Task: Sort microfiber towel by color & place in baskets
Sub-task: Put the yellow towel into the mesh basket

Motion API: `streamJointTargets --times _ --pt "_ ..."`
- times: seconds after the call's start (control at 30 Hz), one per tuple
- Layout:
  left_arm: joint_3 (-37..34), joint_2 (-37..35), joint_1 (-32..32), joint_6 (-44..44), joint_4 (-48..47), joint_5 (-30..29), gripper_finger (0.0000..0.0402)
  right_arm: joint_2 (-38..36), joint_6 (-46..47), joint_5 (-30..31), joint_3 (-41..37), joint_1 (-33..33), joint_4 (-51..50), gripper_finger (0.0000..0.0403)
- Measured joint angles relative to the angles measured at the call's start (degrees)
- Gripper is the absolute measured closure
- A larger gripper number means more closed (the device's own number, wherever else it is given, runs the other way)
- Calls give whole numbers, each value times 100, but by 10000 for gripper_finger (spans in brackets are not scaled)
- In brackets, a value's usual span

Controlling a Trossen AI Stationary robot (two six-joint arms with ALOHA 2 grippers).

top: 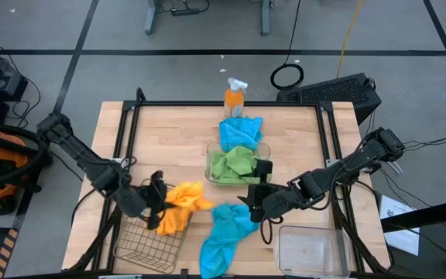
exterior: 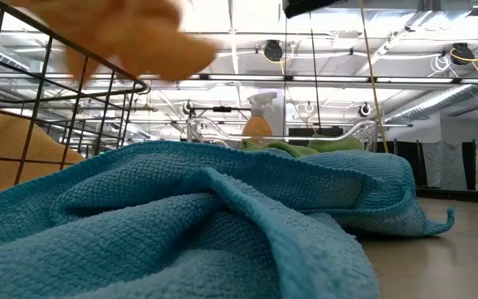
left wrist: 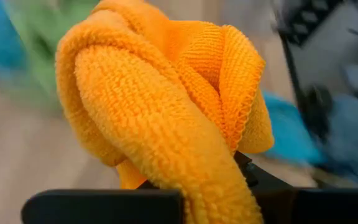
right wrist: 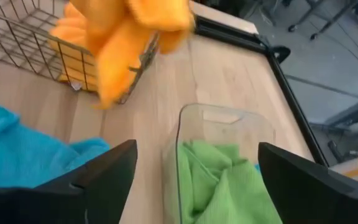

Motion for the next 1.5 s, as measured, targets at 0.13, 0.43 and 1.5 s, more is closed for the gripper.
streamJointTargets --times 0.13,0.43,1.5 --pt "0 -43 -586 -957 -548 374 367 0 -33 5 0 -2 -52 86" --pt "0 -22 -1782 -2619 -748 771 365 0 -508 6 0 -38 75 90" --pt "2 370 -2185 -3106 -549 1587 152 2 -585 6 -4 -133 158 90"
